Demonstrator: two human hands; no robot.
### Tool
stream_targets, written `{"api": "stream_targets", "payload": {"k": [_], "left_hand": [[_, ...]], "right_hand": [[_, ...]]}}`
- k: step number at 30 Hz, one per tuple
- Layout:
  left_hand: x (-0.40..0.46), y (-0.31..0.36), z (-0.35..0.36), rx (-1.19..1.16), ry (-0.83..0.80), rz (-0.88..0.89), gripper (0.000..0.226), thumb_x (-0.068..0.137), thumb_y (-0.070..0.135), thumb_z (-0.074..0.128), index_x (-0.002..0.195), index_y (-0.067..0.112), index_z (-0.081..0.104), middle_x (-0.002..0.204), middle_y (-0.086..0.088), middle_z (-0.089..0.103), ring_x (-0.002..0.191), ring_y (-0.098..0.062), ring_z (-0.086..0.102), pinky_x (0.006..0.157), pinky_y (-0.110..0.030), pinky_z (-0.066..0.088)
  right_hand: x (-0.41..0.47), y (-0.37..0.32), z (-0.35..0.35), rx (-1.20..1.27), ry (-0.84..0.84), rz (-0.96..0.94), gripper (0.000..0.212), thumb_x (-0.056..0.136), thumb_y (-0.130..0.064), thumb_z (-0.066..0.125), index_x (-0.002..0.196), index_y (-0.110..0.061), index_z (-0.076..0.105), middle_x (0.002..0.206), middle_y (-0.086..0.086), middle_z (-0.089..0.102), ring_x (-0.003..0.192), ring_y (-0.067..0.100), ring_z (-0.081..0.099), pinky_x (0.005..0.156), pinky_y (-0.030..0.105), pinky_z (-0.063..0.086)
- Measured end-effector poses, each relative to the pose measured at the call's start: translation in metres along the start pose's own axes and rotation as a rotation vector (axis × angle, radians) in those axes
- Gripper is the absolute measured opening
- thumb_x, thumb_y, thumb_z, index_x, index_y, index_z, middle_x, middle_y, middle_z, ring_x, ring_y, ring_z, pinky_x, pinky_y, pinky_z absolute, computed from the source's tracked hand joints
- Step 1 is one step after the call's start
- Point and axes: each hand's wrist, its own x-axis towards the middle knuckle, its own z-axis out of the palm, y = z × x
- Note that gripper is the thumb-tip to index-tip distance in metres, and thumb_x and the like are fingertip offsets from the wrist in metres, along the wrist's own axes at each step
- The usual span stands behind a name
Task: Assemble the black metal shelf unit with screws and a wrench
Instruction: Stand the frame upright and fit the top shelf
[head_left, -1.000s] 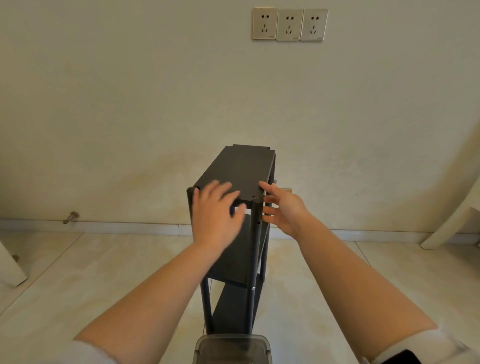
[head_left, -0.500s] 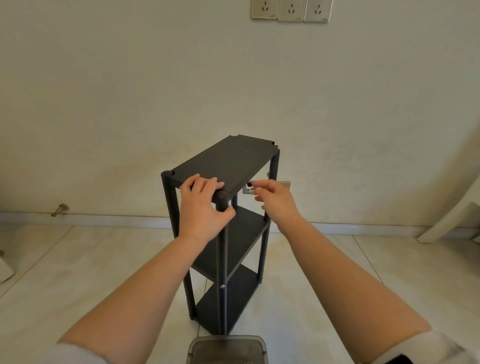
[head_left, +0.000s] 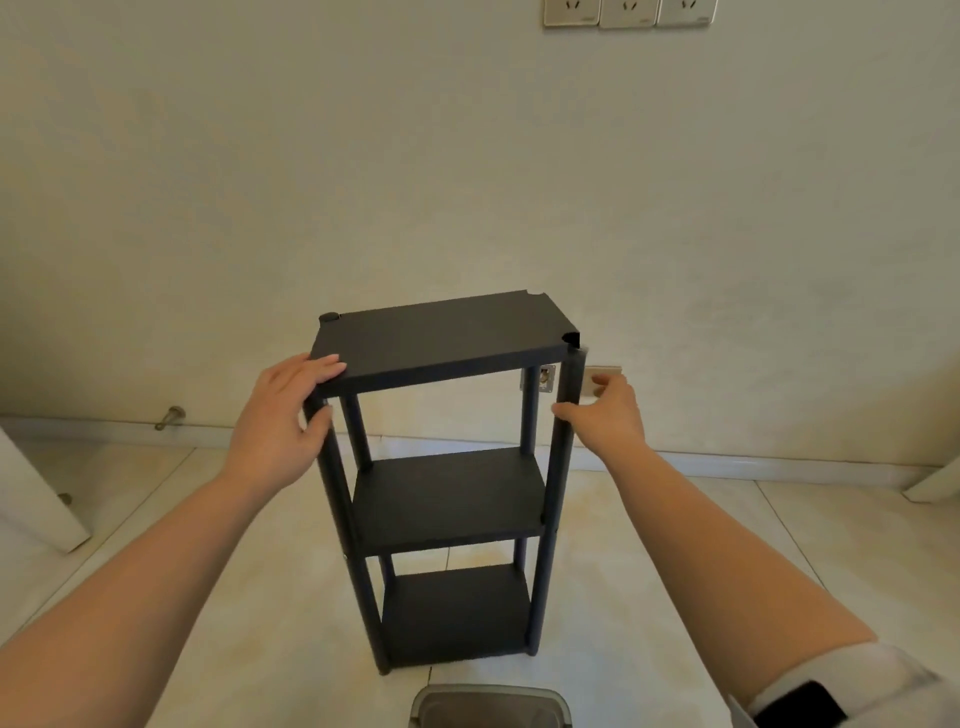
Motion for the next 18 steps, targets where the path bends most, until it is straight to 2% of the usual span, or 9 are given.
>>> {"api": "stream_targets", "payload": {"k": [2, 4, 7, 10, 14, 18], "left_hand": [[0.002, -0.006, 0.002, 0.128, 0.058, -0.037, 0.047, 0.086, 0.003, 0.062, 0.13, 0.016, 0.055, 0.134, -0.002, 0.055, 0.128, -0.028, 0.037, 0.108, -0.04, 0.029], [0.005, -0.008, 0.005, 0.246, 0.096, -0.096, 0.047, 0.087, 0.004, 0.06, 0.132, 0.016, 0.053, 0.134, -0.004, 0.055, 0.127, -0.031, 0.037, 0.108, -0.044, 0.03], [0.01, 0.003, 0.015, 0.377, 0.055, -0.175, 0.058, 0.086, 0.003, 0.058, 0.14, 0.018, 0.043, 0.142, -0.005, 0.046, 0.133, -0.031, 0.031, 0.111, -0.051, 0.025], [0.01, 0.028, 0.03, 0.37, 0.039, -0.186, 0.069, 0.083, 0.012, 0.062, 0.145, 0.014, 0.032, 0.15, -0.005, 0.035, 0.14, -0.029, 0.021, 0.116, -0.052, 0.014], [0.0, 0.066, 0.053, 0.345, 0.036, -0.084, 0.084, 0.081, 0.019, 0.067, 0.15, 0.02, 0.019, 0.155, -0.009, 0.022, 0.145, -0.033, 0.006, 0.115, -0.05, 0.004], [-0.002, 0.089, 0.068, 0.34, -0.018, -0.053, 0.096, 0.084, 0.029, 0.065, 0.145, 0.03, -0.009, 0.159, -0.01, 0.002, 0.144, -0.036, -0.011, 0.113, -0.051, 0.0]], "right_hand": [[-0.004, -0.004, 0.011, -0.026, -0.1, -0.072, 0.047, 0.089, -0.02, 0.062, 0.132, -0.014, 0.043, 0.128, 0.007, 0.054, 0.11, 0.026, 0.055, 0.087, 0.034, 0.045], [-0.008, -0.008, 0.019, 0.003, -0.21, -0.101, 0.036, 0.095, -0.017, 0.053, 0.13, -0.014, 0.047, 0.124, 0.008, 0.058, 0.103, 0.023, 0.054, 0.084, 0.029, 0.042], [-0.008, -0.008, 0.019, 0.018, -0.287, -0.156, 0.032, 0.097, -0.018, 0.05, 0.129, -0.015, 0.048, 0.123, 0.003, 0.058, 0.1, 0.017, 0.05, 0.085, 0.027, 0.037], [-0.008, -0.004, 0.019, -0.055, -0.277, -0.192, 0.028, 0.098, -0.021, 0.049, 0.125, -0.014, 0.048, 0.114, 0.003, 0.057, 0.097, 0.018, 0.05, 0.082, 0.027, 0.038], [-0.011, -0.001, 0.019, -0.072, -0.24, -0.2, 0.028, 0.098, -0.018, 0.049, 0.125, -0.01, 0.046, 0.114, 0.008, 0.058, 0.095, 0.019, 0.051, 0.081, 0.027, 0.041], [-0.016, 0.004, 0.016, -0.04, -0.186, -0.178, 0.027, 0.098, -0.017, 0.049, 0.123, -0.01, 0.047, 0.114, 0.009, 0.057, 0.095, 0.02, 0.052, 0.081, 0.028, 0.041]]}}
